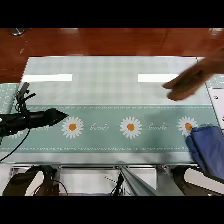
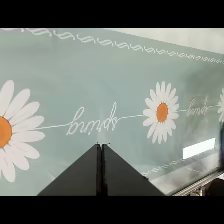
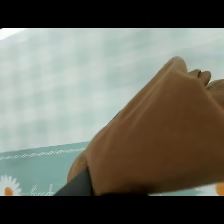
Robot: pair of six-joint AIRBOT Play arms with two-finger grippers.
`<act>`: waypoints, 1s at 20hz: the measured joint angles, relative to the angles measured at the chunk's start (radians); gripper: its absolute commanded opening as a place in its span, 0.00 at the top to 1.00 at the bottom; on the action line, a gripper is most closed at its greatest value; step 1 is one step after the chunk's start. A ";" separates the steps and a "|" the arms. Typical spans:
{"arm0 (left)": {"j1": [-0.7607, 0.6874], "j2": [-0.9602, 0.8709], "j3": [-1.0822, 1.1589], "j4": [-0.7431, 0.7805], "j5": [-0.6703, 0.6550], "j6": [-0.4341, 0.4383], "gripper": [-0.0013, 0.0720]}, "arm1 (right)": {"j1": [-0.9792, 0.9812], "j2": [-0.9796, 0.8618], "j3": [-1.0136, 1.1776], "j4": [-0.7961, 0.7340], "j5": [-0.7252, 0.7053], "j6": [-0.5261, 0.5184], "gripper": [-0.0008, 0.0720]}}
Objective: Fold the shirts.
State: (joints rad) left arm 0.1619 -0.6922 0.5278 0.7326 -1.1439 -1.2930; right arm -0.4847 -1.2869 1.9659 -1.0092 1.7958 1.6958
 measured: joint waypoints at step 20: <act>0.000 -0.001 0.007 -0.102 0.098 0.078 0.96 | -0.430 0.700 -0.849 -0.904 0.056 0.016 0.15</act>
State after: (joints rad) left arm 0.1616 -0.6933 0.5350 0.6304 -1.0458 -1.2152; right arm -0.9142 -0.5865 1.1168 -1.9129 1.8515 1.7123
